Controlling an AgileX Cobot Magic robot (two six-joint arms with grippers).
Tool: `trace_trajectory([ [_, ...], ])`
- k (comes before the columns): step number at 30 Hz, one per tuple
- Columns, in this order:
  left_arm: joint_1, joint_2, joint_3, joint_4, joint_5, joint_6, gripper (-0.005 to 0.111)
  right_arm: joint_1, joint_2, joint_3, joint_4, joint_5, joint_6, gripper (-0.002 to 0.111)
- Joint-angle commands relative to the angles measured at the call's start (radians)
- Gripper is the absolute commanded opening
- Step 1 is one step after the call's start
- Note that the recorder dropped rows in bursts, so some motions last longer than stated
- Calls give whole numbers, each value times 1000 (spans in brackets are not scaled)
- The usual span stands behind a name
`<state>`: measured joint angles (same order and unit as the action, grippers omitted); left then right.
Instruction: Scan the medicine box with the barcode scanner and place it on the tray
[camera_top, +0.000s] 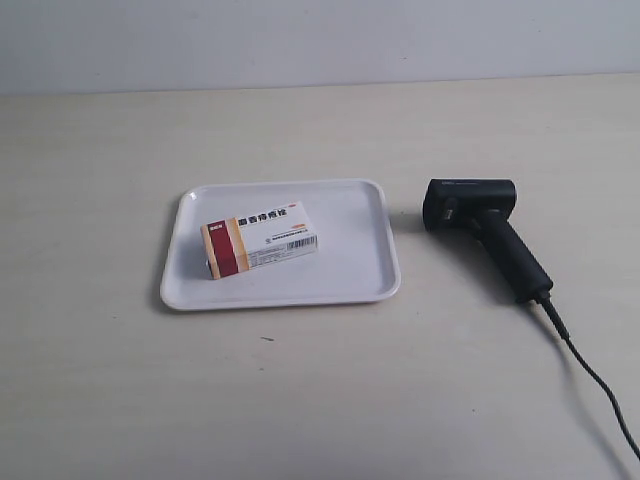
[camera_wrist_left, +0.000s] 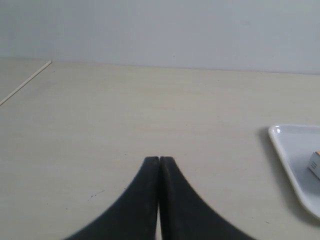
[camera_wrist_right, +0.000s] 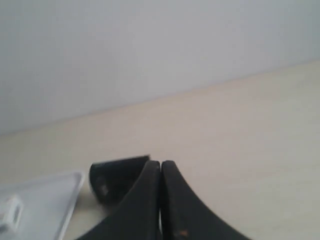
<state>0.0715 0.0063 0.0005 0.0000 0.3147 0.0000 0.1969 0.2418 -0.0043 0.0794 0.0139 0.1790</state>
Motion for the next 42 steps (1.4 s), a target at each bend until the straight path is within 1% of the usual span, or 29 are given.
trace_trajectory([
  [1,-2,-6,0,0,-1,-8,3,-135,-107,4,-10,18,-3,0],
  [4,-2,-6,0,0,-1,-8,3,-174,-167,4,-10,72,-45,0],
  [7,-2,-6,0,0,-1,-8,3,-176,-210,4,-10,107,-82,0],
  [11,-2,-6,0,0,-1,-8,3,-173,-242,4,-10,119,-82,0],
  [17,-2,-6,0,0,-1,-8,3,-81,-242,4,-10,122,-112,0],
  [42,-2,-6,0,0,-1,-8,3,-81,-242,4,-7,130,-126,0],
])
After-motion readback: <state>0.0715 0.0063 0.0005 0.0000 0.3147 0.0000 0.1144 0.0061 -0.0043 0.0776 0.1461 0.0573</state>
